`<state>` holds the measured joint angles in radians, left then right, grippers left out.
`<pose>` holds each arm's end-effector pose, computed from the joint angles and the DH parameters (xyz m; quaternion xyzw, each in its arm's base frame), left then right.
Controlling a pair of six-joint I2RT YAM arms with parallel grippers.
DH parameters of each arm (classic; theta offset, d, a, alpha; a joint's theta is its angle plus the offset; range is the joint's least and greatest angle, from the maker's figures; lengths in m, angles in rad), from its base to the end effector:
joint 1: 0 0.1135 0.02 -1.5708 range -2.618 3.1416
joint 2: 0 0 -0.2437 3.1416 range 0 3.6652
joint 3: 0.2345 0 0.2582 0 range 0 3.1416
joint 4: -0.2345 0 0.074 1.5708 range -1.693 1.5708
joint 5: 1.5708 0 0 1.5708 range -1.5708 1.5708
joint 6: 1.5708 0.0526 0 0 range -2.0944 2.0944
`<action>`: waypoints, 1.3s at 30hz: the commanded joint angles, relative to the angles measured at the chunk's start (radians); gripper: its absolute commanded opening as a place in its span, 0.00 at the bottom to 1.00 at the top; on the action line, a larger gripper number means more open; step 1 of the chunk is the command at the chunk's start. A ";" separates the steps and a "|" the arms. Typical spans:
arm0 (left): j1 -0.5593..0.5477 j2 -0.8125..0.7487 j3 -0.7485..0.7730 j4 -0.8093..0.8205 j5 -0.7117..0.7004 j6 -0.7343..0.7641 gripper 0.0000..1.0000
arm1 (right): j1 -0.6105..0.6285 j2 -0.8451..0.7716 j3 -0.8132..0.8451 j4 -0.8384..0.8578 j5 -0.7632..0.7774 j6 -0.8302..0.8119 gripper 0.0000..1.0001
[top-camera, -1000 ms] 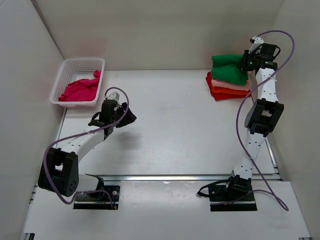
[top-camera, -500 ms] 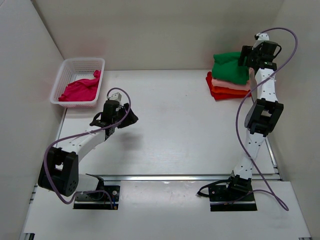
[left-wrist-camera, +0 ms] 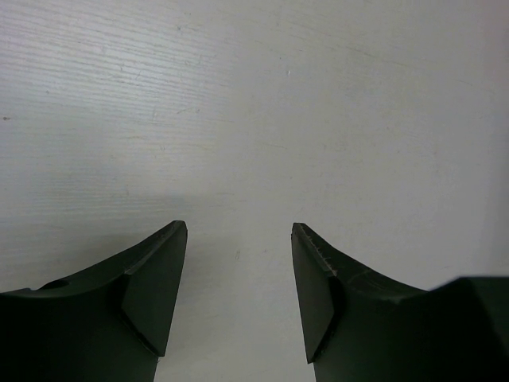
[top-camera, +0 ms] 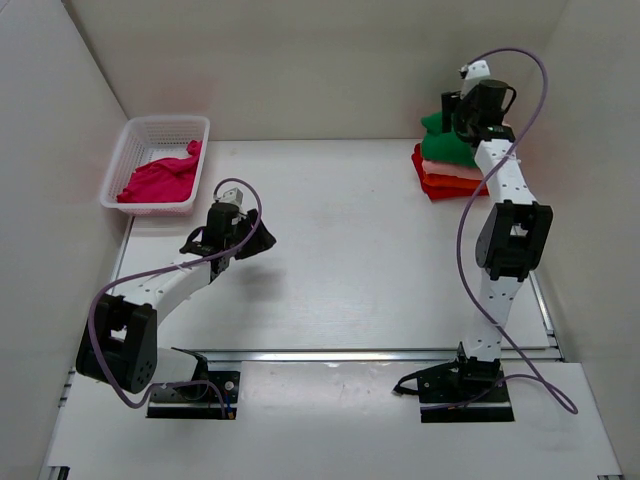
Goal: Fold and stack the t-shirts
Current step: Put the neatly folded tshirt into the corner of the board with the right arm
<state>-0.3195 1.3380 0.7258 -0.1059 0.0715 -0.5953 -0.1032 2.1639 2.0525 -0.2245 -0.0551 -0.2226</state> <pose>0.2827 -0.0975 0.1722 -0.1104 0.9033 -0.2117 0.3564 0.5294 -0.0519 0.3056 -0.0645 0.8126 -0.0717 0.5747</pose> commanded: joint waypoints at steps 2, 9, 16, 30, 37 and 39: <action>-0.006 -0.042 -0.006 0.012 0.016 0.003 0.66 | 0.062 -0.104 -0.043 0.132 0.136 -0.096 0.75; 0.004 -0.057 -0.028 0.025 0.014 -0.005 0.66 | 0.059 -0.073 -0.067 0.166 0.136 -0.063 0.75; 0.007 -0.057 -0.040 0.028 0.016 -0.004 0.66 | 0.056 -0.084 -0.101 0.246 0.380 -0.084 0.83; -0.003 -0.069 -0.048 0.037 0.021 -0.023 0.66 | 0.049 -0.199 -0.086 0.103 -0.005 0.043 0.12; 0.005 -0.088 -0.055 0.031 0.019 -0.018 0.66 | 0.066 -0.174 -0.166 0.139 -0.089 0.074 0.00; 0.008 -0.086 -0.054 0.038 0.030 -0.023 0.66 | 0.036 -0.121 -0.151 0.139 -0.153 0.112 0.00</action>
<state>-0.3176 1.2957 0.6785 -0.0845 0.0826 -0.6167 -0.0288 2.0022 1.9015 -0.1162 -0.0978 -0.1684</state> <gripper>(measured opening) 0.659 0.001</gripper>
